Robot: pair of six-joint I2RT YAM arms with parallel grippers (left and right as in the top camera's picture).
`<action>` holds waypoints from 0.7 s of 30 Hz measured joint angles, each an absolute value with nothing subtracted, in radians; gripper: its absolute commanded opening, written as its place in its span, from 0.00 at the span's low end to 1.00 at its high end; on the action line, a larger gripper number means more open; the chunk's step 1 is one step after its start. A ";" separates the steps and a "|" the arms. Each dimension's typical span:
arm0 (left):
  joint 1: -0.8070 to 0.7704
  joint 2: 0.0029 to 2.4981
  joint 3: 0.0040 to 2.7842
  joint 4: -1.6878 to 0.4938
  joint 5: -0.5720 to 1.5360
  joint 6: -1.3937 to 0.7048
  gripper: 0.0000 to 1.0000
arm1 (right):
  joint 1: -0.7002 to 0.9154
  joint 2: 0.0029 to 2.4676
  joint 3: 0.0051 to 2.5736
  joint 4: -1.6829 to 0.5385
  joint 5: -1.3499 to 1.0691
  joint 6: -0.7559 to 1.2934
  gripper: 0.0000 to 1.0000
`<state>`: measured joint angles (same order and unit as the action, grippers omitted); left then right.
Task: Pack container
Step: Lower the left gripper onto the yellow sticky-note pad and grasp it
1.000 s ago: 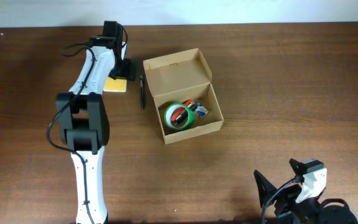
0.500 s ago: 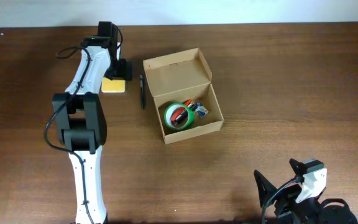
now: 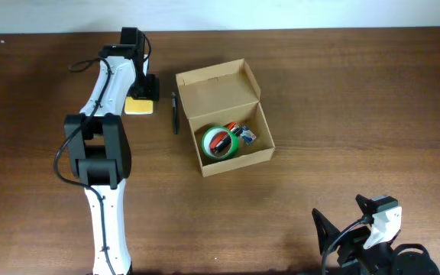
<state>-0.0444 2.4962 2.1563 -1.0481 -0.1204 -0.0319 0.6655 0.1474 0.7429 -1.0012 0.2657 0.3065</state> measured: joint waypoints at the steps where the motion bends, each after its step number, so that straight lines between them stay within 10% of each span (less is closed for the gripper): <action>1: -0.044 2.496 2.157 -1.048 -0.120 -0.032 0.21 | 0.665 0.147 0.743 -1.001 0.266 0.307 0.99; 21: -0.044 2.553 2.393 -1.272 -0.120 -0.032 0.15 | 0.665 0.147 0.743 -1.001 0.266 0.307 0.99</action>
